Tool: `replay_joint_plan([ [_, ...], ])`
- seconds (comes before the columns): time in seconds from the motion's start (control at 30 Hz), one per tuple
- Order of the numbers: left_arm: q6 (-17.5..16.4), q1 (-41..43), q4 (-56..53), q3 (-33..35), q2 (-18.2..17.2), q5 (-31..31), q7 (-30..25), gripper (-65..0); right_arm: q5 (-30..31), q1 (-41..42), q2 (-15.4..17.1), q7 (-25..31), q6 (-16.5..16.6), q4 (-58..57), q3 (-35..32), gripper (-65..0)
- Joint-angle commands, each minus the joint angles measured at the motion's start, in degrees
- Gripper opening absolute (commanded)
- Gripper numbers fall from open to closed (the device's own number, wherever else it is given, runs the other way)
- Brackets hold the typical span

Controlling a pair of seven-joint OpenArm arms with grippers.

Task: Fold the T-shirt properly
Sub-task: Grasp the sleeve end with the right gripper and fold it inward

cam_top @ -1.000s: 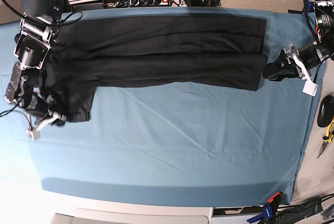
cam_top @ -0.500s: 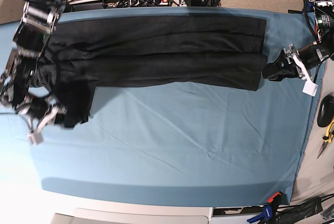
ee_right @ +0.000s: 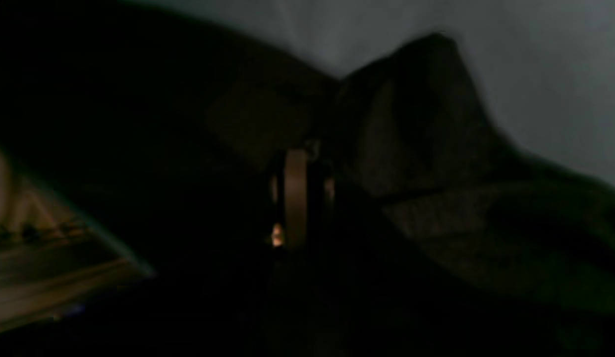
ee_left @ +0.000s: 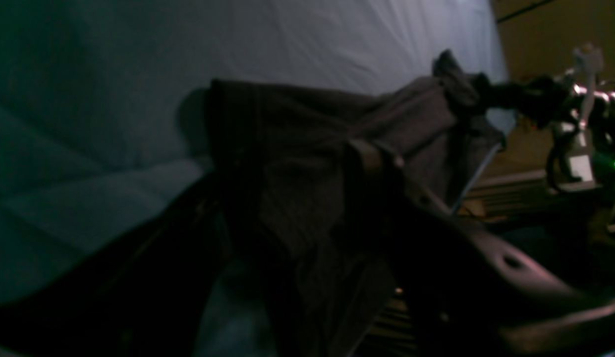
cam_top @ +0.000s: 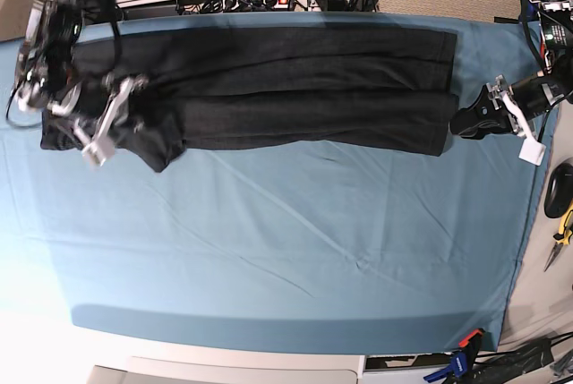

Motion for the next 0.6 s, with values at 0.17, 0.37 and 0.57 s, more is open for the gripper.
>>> replay_joint_plan([
  [0.17,-0.47,-0.63,0.81,-0.42,-1.25,-1.54,-0.81,-38.2,1.01,-8.37,1.05,1.36,0.1,9.6,0.48,-65.0],
  [0.37,-0.47,-0.66,0.81,-0.44,-1.22,-1.54,-0.81,-38.2,0.57,-12.57,0.9,1.6,0.1,10.6,0.52,-65.0],
  [0.57,-0.47,-0.66,0.81,-0.44,-1.22,-1.54,-0.83,-38.2,1.64,-13.73,0.9,1.92,0.1,10.62,0.52,-65.0],
])
